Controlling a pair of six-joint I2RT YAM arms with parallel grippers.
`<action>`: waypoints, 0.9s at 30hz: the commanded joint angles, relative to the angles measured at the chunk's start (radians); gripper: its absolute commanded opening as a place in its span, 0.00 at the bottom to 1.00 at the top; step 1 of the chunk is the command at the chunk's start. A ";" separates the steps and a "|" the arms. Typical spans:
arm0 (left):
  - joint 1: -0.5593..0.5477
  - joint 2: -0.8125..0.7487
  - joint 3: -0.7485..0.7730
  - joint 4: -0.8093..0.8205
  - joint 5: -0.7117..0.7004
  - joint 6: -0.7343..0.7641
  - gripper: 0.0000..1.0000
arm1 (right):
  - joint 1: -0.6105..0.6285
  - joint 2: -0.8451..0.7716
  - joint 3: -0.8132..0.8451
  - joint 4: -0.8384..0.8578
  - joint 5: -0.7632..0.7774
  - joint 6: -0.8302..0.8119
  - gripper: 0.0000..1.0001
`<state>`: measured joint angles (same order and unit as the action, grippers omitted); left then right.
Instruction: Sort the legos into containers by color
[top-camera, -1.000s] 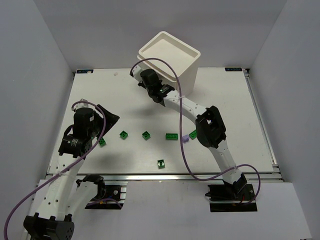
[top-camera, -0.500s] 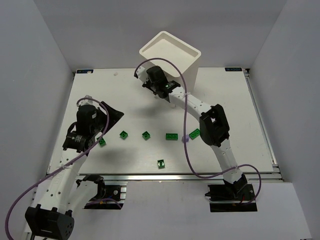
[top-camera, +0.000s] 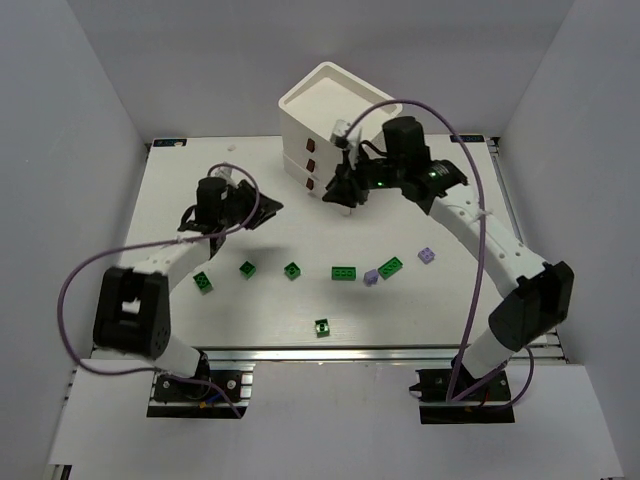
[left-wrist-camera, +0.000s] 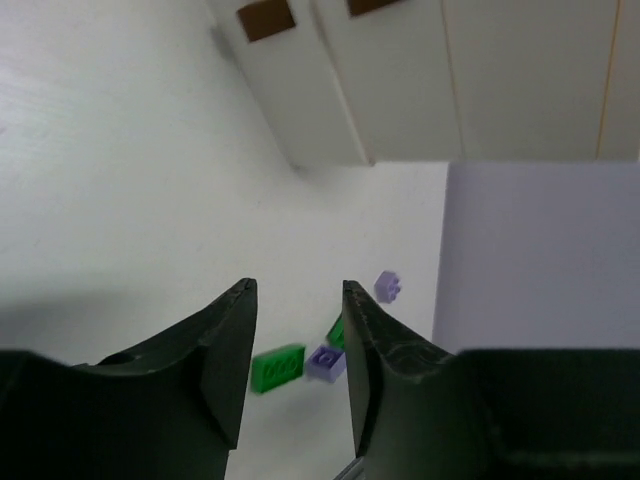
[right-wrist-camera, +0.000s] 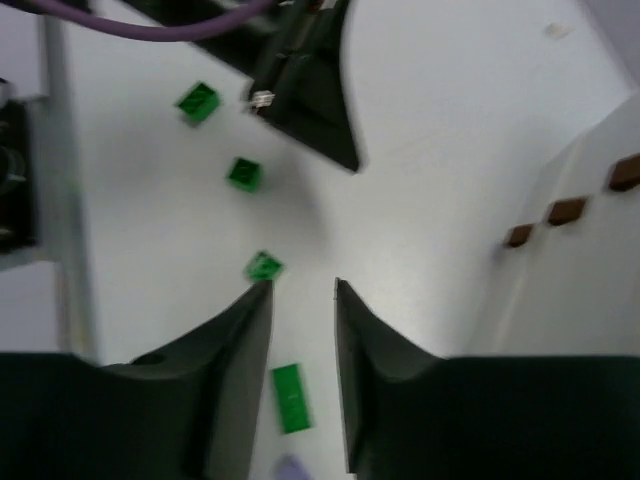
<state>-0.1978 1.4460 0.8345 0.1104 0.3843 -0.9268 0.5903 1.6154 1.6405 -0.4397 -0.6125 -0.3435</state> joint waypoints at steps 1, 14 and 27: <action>-0.008 0.138 0.164 0.190 0.105 0.043 0.51 | -0.105 -0.072 -0.137 0.009 -0.331 0.143 0.43; -0.083 0.454 0.439 0.258 0.082 0.575 0.65 | -0.293 -0.336 -0.530 0.202 -0.716 0.037 0.64; -0.129 0.655 0.742 0.084 -0.044 0.916 0.70 | -0.379 -0.374 -0.610 0.265 -0.685 -0.055 0.64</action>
<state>-0.3260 2.0899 1.5257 0.2462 0.3683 -0.0998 0.2279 1.2446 1.0321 -0.2173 -1.2835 -0.3645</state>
